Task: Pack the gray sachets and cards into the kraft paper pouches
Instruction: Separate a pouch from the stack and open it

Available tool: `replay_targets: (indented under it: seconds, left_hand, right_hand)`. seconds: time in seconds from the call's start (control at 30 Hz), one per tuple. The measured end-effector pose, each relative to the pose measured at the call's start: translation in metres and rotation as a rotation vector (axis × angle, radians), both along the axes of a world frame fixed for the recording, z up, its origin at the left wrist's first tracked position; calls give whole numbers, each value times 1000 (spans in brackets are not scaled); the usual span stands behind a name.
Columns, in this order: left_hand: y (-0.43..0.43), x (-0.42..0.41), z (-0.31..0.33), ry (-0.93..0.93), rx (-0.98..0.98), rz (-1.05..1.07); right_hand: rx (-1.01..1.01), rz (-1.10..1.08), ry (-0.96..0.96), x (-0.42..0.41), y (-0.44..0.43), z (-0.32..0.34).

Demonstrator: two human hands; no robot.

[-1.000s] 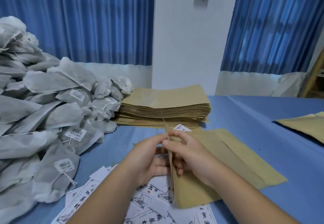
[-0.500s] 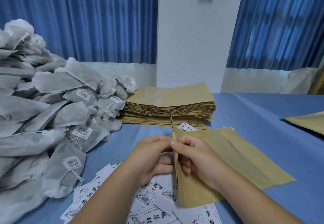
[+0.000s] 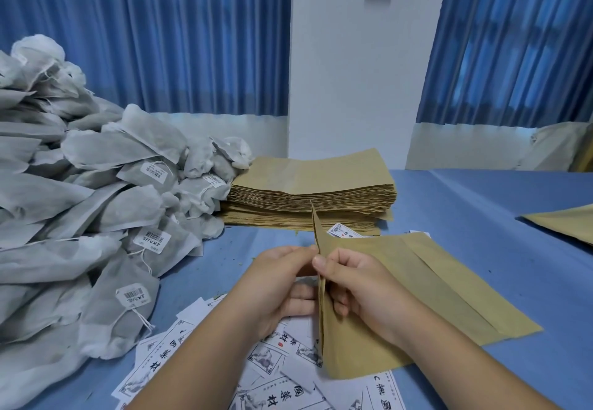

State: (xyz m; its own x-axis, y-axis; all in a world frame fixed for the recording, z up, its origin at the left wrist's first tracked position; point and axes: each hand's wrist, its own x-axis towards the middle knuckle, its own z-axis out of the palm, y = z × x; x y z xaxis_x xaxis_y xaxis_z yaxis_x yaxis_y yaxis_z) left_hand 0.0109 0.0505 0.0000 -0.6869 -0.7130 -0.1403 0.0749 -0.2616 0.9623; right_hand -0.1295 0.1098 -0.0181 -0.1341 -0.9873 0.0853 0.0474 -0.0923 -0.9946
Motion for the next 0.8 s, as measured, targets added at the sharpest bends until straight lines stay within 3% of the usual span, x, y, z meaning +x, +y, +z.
replay_targets:
  seconds: [0.2, 0.37, 0.6, 0.8]
  left_hand:
    - [1, 2, -1, -10, 13, 11]
    - [3, -1, -2, 9, 6, 49]
    - [19, -13, 1, 61, -118, 30]
    - [19, -7, 2, 159, -50, -91]
  right_hand:
    - [16, 36, 39, -1, 2, 2]
    - [58, 44, 229, -5, 8, 12]
    - [-98, -93, 397, -9, 12, 23]
    - [-68, -58, 296, -10, 21, 38]
